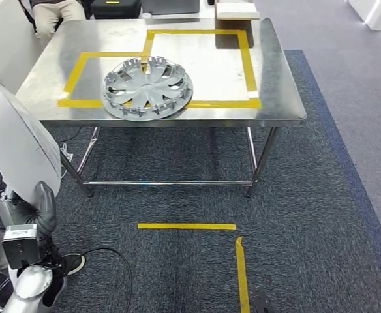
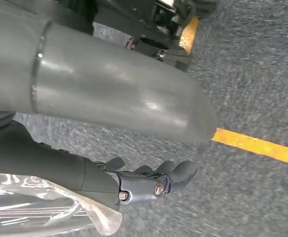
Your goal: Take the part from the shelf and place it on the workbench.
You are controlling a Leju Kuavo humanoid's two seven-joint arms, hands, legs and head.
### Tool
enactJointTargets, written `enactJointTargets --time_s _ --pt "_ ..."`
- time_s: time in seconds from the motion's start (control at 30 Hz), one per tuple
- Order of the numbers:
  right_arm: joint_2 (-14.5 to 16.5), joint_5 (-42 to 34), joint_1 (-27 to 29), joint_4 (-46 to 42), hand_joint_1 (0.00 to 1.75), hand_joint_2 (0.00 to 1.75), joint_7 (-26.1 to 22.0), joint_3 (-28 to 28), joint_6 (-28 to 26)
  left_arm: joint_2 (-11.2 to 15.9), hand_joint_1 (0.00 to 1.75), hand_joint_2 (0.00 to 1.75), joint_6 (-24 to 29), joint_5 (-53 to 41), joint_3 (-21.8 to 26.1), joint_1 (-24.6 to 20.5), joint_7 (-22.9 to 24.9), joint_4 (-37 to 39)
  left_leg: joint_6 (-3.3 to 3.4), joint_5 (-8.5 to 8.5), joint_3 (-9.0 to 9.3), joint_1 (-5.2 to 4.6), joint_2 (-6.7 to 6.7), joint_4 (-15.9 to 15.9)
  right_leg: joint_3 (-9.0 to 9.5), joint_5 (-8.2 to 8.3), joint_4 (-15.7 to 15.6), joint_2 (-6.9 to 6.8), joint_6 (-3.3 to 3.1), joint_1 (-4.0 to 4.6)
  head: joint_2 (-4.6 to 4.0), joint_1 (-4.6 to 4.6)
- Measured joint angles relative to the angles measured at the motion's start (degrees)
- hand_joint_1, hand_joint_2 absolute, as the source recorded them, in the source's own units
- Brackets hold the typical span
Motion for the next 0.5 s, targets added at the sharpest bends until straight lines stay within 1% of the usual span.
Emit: enactJointTargets --time_s 0.03,0.07,0.1,0.13,0.17,0.2,0.23,0.27,0.3,0.33,0.37,0.4,0.43,0.47,0.5 --pt "0.0 0.0 0.0 0.0 0.00 0.00 0.0 0.0 -0.1 0.0 1.75 1.75 0.0 0.1 0.0 0.0 0.0 0.0 0.36 -0.09 0.41 -0.23 0.55 -1.0 0.12 -0.20 0.0 -0.56 0.26 0.20 0.00 0.05" --pt "0.0 0.0 -0.1 0.0 0.00 0.00 0.0 0.0 -0.2 0.0 1.75 1.75 0.0 0.2 0.0 0.0 0.0 0.0 0.74 -0.23 0.34 -0.39 0.23 -1.1 0.21 -0.33 0.0 -1.11 0.50 0.33 0.00 0.08" --pt "0.0 0.0 -0.1 0.0 0.00 0.00 -0.1 0.0 -0.3 0.0 1.75 1.75 0.0 0.2 0.1 0.2 0.0 0.0 1.11 -0.21 0.26 -0.30 -0.28 -1.1 0.29 -0.51 -0.1 -1.48 0.78 0.32 0.00 0.14" --pt "0.0 -0.1 -0.2 0.0 0.00 0.00 -0.3 0.0 -0.5 0.0 1.75 1.75 -0.1 0.3 0.1 0.2 0.0 0.0 1.47 -0.18 0.28 -0.20 -0.74 -1.2 0.19 -0.95 0.2 -0.84 1.09 0.21 0.00 0.20" --pt "0.0 -0.3 -0.3 -0.1 0.00 0.00 -0.5 0.0 -0.8 -0.1 1.75 1.75 -0.1 0.3 0.2 0.3 0.0 0.0 1.84 -0.13 0.34 -0.07 -1.08 -1.4 -0.37 -1.88 1.4 0.50 1.36 0.09 0.00 0.31" --pt "0.0 -0.4 -0.3 -0.1 0.00 0.00 -0.7 0.0 -1.0 -0.1 1.75 1.75 -0.2 0.3 0.2 0.3 0.0 -0.1 2.19 -0.09 0.41 0.07 -1.36 -1.5 -1.60 -3.36 4.0 2.17 1.58 -0.02 0.00 0.45" --pt "0.0 -0.5 -0.3 -0.1 0.00 0.00 -0.8 0.0 -1.1 -0.2 1.75 1.75 -0.3 0.3 0.2 0.2 0.0 -0.1 2.43 -0.13 0.42 0.10 -1.61 -1.5 -3.47 -5.16 7.7 3.86 1.70 -0.10 0.00 0.61" --pt "0.0 -0.6 -0.1 -0.1 0.00 0.00 -0.8 0.0 -1.1 -0.2 1.75 1.75 -0.3 0.3 0.3 0.2 0.0 -0.1 2.61 -0.19 0.42 0.08 -1.90 -1.5 -5.73 -6.90 12.1 4.72 1.75 -0.11 0.00 0.68" --pt "0.0 -0.6 0.0 -0.1 0.00 0.00 -0.8 0.0 -1.1 -0.3 1.75 1.75 -0.4 0.3 0.3 0.3 0.0 -0.1 2.71 -0.23 0.45 0.03 -2.23 -1.5 -7.80 -7.92 15.7 5.02 1.79 -0.09 0.00 0.71" --pt "0.0 -0.7 0.2 -0.1 0.00 0.00 -0.8 0.0 -1.1 -0.4 1.75 1.75 -0.4 0.3 0.3 0.3 0.0 -0.1 2.76 -0.28 0.52 -0.02 -2.58 -1.5 -9.12 -7.82 17.6 5.12 1.76 -0.07 0.00 0.71" --pt "0.0 -0.7 0.3 -0.1 0.00 0.00 -0.8 0.0 -1.1 -0.4 1.75 1.75 -0.4 0.3 0.3 0.3 0.0 -0.1 2.77 -0.34 0.65 -0.05 -2.91 -1.5 -9.35 -6.47 17.0 5.14 1.66 -0.05 0.00 0.71" --pt "0.0 -0.7 0.3 -0.1 0.00 0.00 -0.8 0.0 -1.2 -0.4 1.75 1.75 -0.4 0.3 0.3 0.3 0.0 -0.1 2.73 -0.42 0.83 -0.07 -3.19 -1.4 -8.44 -4.15 14.1 5.15 1.49 -0.05 0.00 0.71" --pt "0.0 -0.7 0.3 -0.2 0.00 0.00 -0.9 0.0 -1.2 -0.4 1.75 1.75 -0.4 0.3 0.3 0.3 0.0 -0.1 2.63 -0.54 1.03 -0.07 -3.42 -1.4 -6.79 -1.57 9.9 5.20 1.25 -0.05 0.00 0.73" --pt "0.0 -0.8 0.3 -0.2 0.00 0.00 -1.0 0.0 -1.2 -0.4 1.75 1.75 -0.4 0.3 0.3 0.3 0.0 -0.1 2.45 -0.70 1.16 -0.19 -3.58 -1.3 -5.06 0.26 5.9 5.27 1.03 0.00 0.00 0.73" --pt "0.0 -0.9 0.2 -0.2 0.00 0.00 -1.1 0.0 -1.2 -0.4 1.75 1.75 -0.5 0.3 0.3 0.3 0.0 -0.1 2.22 -0.82 1.17 -0.29 -3.71 -1.2 -3.67 1.22 3.0 5.31 0.83 0.03 0.00 0.71"
